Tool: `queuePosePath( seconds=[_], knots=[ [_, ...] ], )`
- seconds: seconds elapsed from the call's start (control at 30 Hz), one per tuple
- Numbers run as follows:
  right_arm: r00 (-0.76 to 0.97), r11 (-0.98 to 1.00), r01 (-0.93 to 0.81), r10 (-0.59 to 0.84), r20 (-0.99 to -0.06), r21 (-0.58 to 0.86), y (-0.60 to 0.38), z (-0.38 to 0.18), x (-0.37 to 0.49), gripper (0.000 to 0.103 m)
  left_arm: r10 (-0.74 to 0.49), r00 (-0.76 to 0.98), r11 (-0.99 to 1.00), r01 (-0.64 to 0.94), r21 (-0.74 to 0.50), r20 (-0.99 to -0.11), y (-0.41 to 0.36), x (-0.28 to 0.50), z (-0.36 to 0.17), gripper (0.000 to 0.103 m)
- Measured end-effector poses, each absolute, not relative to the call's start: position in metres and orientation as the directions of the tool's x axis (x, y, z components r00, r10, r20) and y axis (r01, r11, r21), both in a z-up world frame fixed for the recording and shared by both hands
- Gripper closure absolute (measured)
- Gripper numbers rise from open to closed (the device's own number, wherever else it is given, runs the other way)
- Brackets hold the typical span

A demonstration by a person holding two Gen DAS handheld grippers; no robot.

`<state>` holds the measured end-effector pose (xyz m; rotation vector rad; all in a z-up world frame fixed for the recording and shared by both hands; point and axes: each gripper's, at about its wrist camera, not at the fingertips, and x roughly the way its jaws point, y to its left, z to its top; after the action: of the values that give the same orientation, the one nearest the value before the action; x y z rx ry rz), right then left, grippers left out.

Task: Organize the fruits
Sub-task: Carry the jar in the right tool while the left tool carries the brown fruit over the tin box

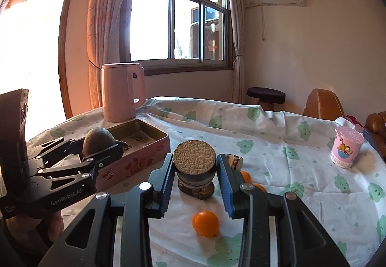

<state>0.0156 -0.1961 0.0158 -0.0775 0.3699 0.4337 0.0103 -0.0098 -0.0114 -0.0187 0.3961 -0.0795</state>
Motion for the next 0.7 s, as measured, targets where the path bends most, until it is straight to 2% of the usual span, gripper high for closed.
queuePosePath(
  seconds=[0.37,0.7],
  knots=[
    [0.797,0.86,-0.509,0.461,-0.39,-0.023,-0.151,0.043,0.037,0.066,-0.016,0.893,1.0,0.01,-0.017,-0.45,0.022,0.029,-0.01,0.051],
    [0.773,0.832,-0.551,0.481,-0.413,-0.063,-0.112,0.054,0.058,0.066,0.028,0.88,1.0,-0.02,0.021,-0.475,0.04,0.044,-0.009,0.051]
  ],
)
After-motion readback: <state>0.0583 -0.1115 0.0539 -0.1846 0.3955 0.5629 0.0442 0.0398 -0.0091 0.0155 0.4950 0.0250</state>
